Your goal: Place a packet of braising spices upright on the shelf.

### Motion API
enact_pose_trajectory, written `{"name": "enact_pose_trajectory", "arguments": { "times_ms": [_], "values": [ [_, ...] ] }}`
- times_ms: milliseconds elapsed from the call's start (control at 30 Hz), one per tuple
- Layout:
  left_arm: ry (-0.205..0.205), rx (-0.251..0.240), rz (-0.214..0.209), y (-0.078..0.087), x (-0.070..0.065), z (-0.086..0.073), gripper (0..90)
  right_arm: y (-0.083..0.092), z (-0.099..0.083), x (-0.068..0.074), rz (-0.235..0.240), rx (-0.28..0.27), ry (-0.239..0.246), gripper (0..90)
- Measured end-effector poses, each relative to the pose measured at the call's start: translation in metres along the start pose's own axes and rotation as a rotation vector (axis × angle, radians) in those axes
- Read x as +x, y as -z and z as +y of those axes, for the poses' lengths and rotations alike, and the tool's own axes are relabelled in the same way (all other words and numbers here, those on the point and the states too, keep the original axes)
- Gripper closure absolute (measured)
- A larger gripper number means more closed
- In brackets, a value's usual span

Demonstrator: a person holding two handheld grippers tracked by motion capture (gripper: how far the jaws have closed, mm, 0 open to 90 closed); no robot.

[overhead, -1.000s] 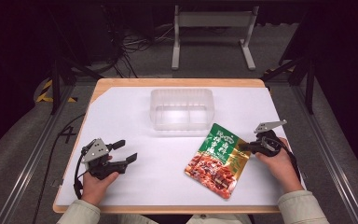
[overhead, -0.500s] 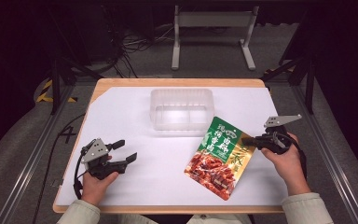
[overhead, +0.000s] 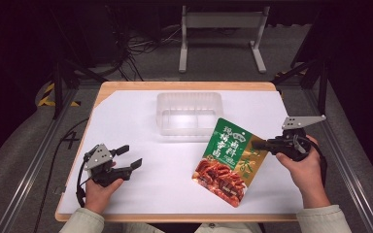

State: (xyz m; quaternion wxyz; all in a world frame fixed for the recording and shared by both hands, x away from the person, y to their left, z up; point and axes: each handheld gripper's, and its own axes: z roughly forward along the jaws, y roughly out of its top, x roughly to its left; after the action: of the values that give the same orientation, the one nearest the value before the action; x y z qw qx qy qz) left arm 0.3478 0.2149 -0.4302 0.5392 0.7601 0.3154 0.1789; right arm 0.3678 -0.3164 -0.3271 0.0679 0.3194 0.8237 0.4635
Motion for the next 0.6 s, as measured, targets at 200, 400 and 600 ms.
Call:
{"name": "enact_pose_trajectory", "arguments": {
  "times_ms": [200,400,600],
  "values": [
    [0.004,0.011,0.007,-0.001,0.0,0.0,28.7,0.012,0.015,0.023,0.022,-0.033,0.059,90.0],
    [0.004,0.012,0.008,-0.001,0.0,0.0,28.8,0.018,0.026,0.039,0.061,-0.063,0.098,90.0],
    [0.004,0.011,0.008,-0.001,0.0,0.0,28.8,0.021,0.034,0.044,0.061,-0.071,0.109,90.0]
  ]
}}
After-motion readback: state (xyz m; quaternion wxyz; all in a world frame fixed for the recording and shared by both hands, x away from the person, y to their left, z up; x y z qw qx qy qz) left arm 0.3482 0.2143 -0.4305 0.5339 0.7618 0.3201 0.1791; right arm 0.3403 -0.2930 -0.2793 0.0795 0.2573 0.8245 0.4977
